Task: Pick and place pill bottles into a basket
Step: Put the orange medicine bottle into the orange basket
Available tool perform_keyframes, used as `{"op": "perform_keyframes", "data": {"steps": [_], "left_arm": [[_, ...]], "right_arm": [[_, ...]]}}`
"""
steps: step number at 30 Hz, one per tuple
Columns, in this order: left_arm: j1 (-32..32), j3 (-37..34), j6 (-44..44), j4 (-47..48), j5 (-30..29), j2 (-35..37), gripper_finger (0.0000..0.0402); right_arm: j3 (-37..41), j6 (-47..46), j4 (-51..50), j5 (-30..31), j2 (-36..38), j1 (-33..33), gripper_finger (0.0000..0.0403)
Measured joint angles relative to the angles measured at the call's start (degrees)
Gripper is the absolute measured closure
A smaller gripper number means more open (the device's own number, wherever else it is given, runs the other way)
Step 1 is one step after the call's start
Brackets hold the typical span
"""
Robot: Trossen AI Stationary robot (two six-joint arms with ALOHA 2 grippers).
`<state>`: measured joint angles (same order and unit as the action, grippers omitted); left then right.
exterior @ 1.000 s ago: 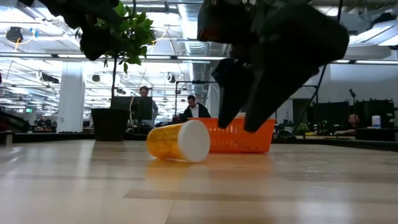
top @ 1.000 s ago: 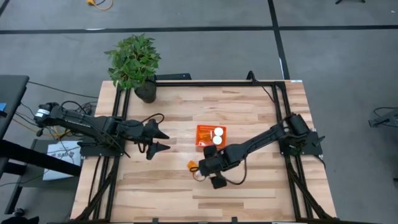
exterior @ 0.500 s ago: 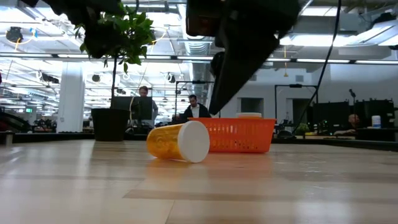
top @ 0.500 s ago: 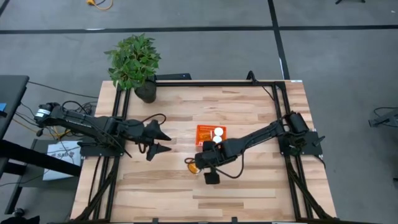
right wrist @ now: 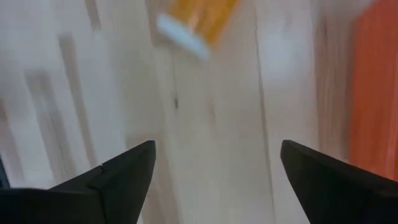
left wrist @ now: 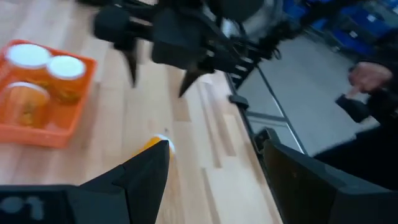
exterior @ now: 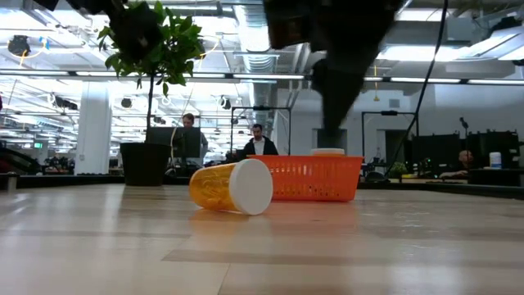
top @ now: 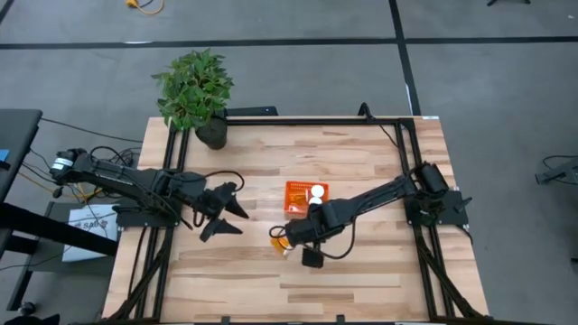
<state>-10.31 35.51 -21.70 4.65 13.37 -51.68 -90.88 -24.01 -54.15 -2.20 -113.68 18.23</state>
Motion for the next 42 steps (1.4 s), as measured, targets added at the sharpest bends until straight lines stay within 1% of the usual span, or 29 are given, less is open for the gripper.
{"op": "perform_keyframes", "data": {"steps": [2,4,7,10,14,17,19,21,23,26,28,32,35,38,42], "left_arm": [[0.00,0.00,-1.07,-0.22,-1.62,0.00,0.0150],[0.02,0.00,-1.44,-0.73,-1.87,-0.77,0.0150],[0.00,0.21,-1.35,-1.75,-1.64,-3.06,0.0150],[0.00,2.10,1.38,0.02,-1.58,-8.00,0.0150],[0.00,8.21,7.38,5.21,0.35,-16.70,0.0150],[-0.04,14.49,12.88,12.75,1.19,-23.37,0.0150],[-0.04,18.99,16.83,18.47,1.19,-27.38,0.0150],[-0.02,23.36,20.68,22.10,1.17,-31.03,0.0150],[0.08,27.07,24.16,24.95,1.16,-33.93,0.0150],[0.63,31.26,29.12,26.77,1.07,-36.92,0.0150],[1.28,32.98,31.87,26.93,0.94,-38.22,0.0150],[3.03,34.08,36.22,27.55,0.51,-40.01,0.0150],[3.63,34.12,38.70,29.24,0.31,-41.63,0.0150],[3.26,34.10,39.92,29.29,-0.75,-43.54,0.0150],[2.44,34.69,40.04,27.66,-1.84,-45.31,0.0150]], "right_arm": [[-0.17,1.84,-3.59,-0.92,0.01,0.62,0.0067],[-0.15,3.18,-7.38,-0.57,0.29,1.40,0.0069],[-0.13,3.42,-10.70,1.99,0.67,2.25,0.0069],[-0.04,3.52,-13.56,5.27,0.64,3.20,0.0068],[-0.04,4.40,-17.11,8.31,0.64,4.09,0.0067],[0.09,3.62,-21.85,10.05,1.03,4.16,0.0068],[0.52,3.24,-25.58,11.84,2.77,4.25,0.0071],[2.08,2.14,-26.80,13.85,5.63,4.22,0.0073],[4.59,0.10,-27.32,14.41,9.23,4.25,0.0075],[8.69,-4.71,-26.79,14.64,16.68,4.14,0.0077],[11.56,-8.25,-25.64,16.04,22.16,4.16,0.0078],[17.09,-13.27,-21.11,21.02,32.74,4.29,0.0078],[20.56,-14.65,-17.16,24.07,39.93,4.12,0.0078],[23.13,-14.63,-14.62,25.25,45.12,3.08,0.0078],[26.06,-14.62,-14.59,25.52,49.95,1.76,0.0078]]}}
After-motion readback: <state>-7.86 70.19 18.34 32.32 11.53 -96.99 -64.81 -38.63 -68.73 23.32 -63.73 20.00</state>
